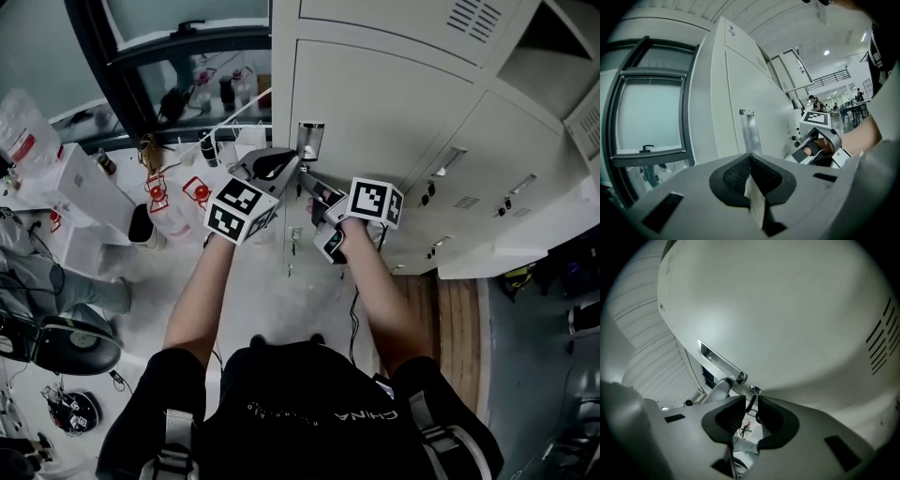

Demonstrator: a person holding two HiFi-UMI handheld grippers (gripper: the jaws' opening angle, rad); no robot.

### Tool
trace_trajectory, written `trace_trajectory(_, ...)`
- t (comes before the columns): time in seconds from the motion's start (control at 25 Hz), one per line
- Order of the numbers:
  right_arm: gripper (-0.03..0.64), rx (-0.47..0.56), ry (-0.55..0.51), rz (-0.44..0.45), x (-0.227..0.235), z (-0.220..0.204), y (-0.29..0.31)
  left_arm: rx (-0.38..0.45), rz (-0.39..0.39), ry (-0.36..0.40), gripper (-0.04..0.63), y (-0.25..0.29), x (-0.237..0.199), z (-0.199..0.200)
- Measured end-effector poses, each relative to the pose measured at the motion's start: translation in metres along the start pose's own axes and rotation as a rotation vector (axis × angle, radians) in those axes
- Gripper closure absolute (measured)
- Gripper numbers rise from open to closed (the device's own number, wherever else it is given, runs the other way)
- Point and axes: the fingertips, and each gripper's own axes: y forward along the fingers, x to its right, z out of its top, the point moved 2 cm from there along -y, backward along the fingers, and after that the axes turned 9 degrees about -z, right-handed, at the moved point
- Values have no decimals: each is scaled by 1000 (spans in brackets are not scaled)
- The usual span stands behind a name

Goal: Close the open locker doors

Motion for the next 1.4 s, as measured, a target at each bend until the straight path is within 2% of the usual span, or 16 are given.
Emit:
trace_trajectory(0.12, 526, 30, -50, -43, -2, 0, 0, -3, -3, 6, 574, -1, 1, 0)
trace_trajectory(0.32, 541, 69, -252, -178, -6, -3, 0, -8, -8, 16, 574, -3, 1, 0)
trace_trajectory(0.56, 541, 77, -414, -296, -9, -5, 0, -10, -16, 28, 575, -4, 1, -1)
trace_trajectory(0.84, 541, 45, -753, -474, -14, -10, 3, -4, -28, 28, 575, -5, 1, -1)
trace_trajectory(1.08, 541, 15, -1006, -592, -16, -13, 4, 1, -38, 27, 574, -4, 2, -1)
trace_trajectory(1.24, 540, 7, -1085, -617, -21, -14, 6, 4, -46, 20, 574, -2, 1, -1)
trace_trajectory(1.4, 537, 0, -1073, -602, -20, -14, 6, 1, -48, 25, 574, -2, 1, -1)
